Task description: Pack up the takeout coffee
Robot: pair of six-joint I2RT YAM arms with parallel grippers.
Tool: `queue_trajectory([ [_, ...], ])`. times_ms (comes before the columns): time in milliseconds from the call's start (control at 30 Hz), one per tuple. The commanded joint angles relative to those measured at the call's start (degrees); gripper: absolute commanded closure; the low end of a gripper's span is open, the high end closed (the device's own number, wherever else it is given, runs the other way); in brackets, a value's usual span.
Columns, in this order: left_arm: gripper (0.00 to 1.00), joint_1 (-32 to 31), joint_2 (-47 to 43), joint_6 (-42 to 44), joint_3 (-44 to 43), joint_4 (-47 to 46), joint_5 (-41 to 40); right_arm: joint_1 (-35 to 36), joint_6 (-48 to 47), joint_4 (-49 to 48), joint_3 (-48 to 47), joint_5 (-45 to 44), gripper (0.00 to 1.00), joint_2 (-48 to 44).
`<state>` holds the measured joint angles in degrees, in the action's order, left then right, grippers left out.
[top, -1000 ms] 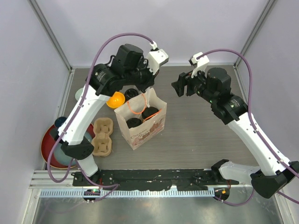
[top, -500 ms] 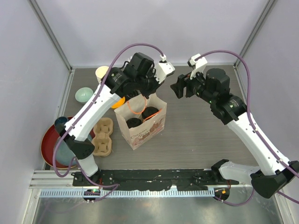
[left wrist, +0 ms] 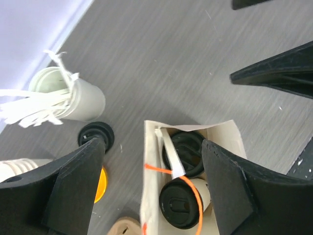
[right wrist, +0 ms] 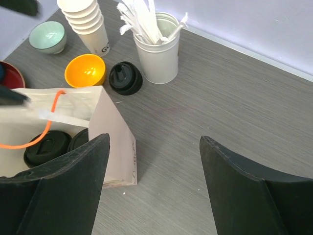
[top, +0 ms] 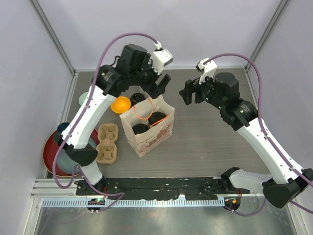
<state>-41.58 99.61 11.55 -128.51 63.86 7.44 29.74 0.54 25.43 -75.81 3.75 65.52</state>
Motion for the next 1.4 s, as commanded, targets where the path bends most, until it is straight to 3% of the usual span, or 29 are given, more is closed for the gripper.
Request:
queue_trajectory([
  [0,0.15,7.62,-5.12,-3.2,-2.55,-1.1,1.96,-2.48,0.78,0.76,-0.74,-3.48,0.2,1.01],
  [300,0.13,29.08,-18.91,-7.85,21.52,-10.57,5.04,-15.83,4.29,0.24,5.23,-7.09,0.19,1.37],
  [567,0.07,43.67,-29.82,-11.2,50.24,-26.22,5.3,-19.01,3.16,-16.62,22.88,-22.72,0.19,-5.48],
  [800,0.01,47.2,-37.2,-12.96,71.0,-44.31,0.04,-19.28,0.43,-39.91,41.07,-28.53,0.18,-9.53],
  [1033,0.0,49.22,-39.59,-11.82,92.17,-67.43,-2.53,-19.19,1.75,-46.78,48.2,-30.82,0.18,-10.76],
  [1367,0.0,49.67,-37.03,-17.17,110.13,-98.29,0.74,-19.28,4.03,-66.82,62.18,-37.32,0.15,-12.17],
])
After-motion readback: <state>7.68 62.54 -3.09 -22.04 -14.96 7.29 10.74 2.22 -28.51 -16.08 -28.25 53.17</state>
